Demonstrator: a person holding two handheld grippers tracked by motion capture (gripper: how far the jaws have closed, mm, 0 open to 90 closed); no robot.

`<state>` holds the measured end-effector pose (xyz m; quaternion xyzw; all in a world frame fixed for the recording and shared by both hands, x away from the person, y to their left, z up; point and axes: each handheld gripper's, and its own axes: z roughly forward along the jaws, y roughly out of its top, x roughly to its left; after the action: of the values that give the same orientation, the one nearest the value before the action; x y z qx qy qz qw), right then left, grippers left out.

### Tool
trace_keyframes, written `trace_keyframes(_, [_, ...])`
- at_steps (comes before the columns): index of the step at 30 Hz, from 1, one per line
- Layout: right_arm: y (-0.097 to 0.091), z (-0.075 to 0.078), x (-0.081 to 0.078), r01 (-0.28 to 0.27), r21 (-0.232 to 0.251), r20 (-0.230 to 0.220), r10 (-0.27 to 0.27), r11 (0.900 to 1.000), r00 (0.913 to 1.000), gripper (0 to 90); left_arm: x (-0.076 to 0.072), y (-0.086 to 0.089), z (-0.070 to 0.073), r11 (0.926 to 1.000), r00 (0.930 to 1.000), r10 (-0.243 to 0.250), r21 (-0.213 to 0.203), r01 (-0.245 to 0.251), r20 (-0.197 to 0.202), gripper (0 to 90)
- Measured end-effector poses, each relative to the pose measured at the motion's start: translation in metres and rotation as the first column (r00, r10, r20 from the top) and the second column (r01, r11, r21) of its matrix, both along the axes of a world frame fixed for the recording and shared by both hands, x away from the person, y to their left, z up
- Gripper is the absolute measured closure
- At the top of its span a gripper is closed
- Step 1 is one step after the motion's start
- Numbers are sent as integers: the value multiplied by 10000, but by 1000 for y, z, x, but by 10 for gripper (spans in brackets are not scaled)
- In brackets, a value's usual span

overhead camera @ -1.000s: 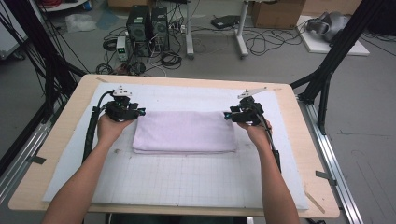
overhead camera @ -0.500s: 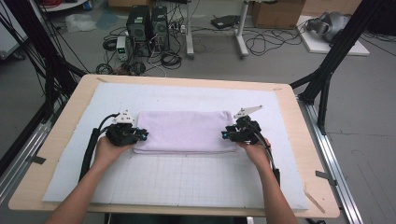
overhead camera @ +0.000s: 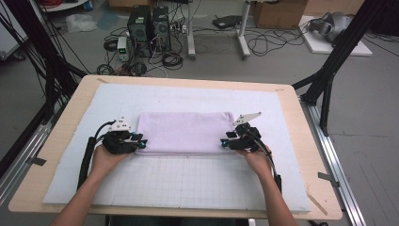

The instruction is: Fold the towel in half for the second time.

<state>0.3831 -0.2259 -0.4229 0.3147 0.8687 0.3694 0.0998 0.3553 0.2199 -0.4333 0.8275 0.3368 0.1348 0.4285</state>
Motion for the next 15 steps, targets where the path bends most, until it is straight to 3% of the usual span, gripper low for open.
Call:
trace_keyframes(4, [2,4,-4,32,49,129,-33,10000,9999,470,-6,6,4,9990,9998,201,-412,-198,60,553])
trace_keyframes(9, [1,9,-10,106,335,253,-115,9994,9996,363,-13,12,10,9978,9996,261,-617,-254,117,473])
trace_keyframes(15, [-2,16,-16,152,658,390,-178,9977,9991,258,-20,14,12,9986,9992,296,-447,-284,257,404])
